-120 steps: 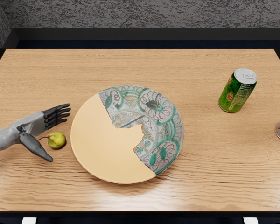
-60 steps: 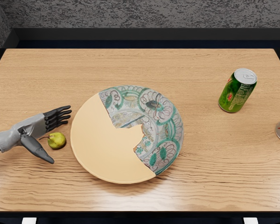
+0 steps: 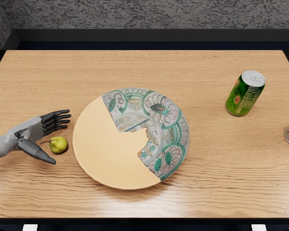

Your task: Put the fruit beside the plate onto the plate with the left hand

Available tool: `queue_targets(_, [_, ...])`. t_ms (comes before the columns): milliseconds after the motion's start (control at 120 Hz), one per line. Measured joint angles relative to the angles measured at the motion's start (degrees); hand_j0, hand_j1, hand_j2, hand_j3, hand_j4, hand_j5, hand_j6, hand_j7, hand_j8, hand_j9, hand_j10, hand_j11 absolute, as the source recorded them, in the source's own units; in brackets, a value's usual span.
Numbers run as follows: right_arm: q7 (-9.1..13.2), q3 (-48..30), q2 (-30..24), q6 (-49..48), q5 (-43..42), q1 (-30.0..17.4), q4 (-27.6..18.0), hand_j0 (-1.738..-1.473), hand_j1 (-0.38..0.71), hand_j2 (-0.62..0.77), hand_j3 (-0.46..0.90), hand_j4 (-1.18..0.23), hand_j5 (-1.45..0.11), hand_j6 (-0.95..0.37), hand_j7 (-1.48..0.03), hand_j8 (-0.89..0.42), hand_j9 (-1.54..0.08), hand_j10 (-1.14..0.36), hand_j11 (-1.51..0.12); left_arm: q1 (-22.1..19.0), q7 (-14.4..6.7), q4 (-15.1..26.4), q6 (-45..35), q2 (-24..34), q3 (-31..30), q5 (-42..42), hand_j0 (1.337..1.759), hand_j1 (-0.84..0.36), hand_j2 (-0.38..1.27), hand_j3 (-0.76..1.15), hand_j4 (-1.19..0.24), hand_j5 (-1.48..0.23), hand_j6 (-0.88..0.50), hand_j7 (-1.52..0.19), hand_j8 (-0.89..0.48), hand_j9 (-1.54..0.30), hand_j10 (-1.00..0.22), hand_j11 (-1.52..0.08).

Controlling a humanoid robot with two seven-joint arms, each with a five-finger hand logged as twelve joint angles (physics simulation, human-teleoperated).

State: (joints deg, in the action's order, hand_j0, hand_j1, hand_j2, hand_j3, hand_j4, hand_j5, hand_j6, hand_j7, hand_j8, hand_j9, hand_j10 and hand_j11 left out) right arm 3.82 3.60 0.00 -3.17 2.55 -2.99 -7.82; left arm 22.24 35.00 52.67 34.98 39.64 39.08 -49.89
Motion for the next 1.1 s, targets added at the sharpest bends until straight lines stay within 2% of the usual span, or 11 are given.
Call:
queue_targets(367, [-0.01,0.00,0.00,-0.03,0.00,0.00,0.00,-1.658,-0.32,0.00,0.00,-0.02,-0.03,-0.02,-0.03,-0.02,-0.03,-0.02,-0.03,-1.93,0.00,0.56,0.00,-0.57,3.75,0.59,1.658,0.17,0.03,0.00,-0.15,-0.20,-0.15,-0.19,-0.15,-0.19,-0.15,-0.19])
queue_targets(1100, [-0.02,0.00,0.00,-0.02,0.00,0.00,0.00,-1.658,-0.32,0.00,0.00,-0.02,-0.03,-0.02,-0.03,-0.02,-0.03,-0.02,-0.03,-3.69,0.00,2.02,0.00,-1.39,3.96,-0.02,1.658,0.07,0.05,0.00,-0.23,-0.30,-0.23,-0.30,-0.23,-0.30,-0.23,-0.30])
